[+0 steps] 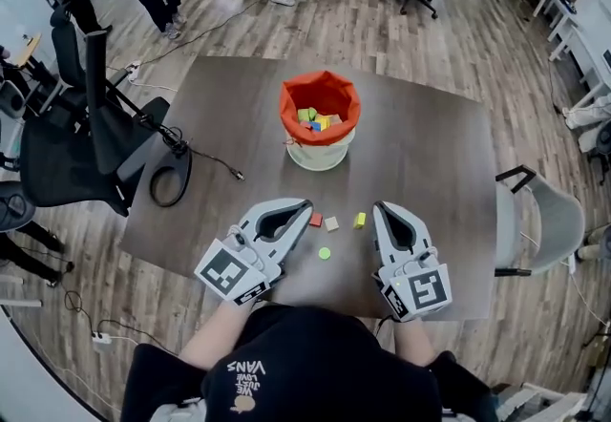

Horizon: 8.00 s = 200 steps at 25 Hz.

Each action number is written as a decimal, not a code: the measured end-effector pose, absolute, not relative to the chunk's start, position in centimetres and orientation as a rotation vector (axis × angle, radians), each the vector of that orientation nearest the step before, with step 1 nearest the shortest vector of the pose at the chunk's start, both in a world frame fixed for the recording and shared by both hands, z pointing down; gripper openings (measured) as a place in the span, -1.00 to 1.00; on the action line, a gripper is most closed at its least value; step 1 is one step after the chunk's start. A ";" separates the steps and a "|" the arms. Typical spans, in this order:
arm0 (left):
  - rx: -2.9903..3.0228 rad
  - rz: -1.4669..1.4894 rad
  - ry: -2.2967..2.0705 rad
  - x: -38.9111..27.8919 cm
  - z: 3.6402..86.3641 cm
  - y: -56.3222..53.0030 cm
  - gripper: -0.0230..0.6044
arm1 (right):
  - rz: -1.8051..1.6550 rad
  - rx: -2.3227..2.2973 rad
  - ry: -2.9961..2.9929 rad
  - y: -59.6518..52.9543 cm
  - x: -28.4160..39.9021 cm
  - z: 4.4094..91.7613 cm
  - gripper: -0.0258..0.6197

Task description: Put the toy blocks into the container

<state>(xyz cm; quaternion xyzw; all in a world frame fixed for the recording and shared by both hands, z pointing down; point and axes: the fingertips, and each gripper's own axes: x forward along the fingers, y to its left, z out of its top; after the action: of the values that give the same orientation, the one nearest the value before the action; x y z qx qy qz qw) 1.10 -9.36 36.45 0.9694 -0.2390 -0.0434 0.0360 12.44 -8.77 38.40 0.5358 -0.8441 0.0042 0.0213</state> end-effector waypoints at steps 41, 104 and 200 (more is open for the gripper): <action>2.989 -0.128 -0.655 2.3 37.4 -9.0 -0.89 | 0.217 1.600 -2.479 -10.1 12.7 48.6 -0.86; 2.972 -0.123 -0.652 1.7 38.1 -9.1 -0.89 | 0.465 1.540 -2.209 -12.6 13.0 58.0 -0.67; 2.953 -0.108 -0.720 0.0 38.0 -9.2 -0.89 | 0.099 1.550 -2.474 -9.9 9.5 42.4 -0.86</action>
<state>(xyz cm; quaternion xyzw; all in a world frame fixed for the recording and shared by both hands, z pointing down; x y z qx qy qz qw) -0.04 -9.19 37.98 0.9697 -0.2365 -0.0355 0.0503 9.53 -9.94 42.41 0.5274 -0.8418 0.0338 0.1099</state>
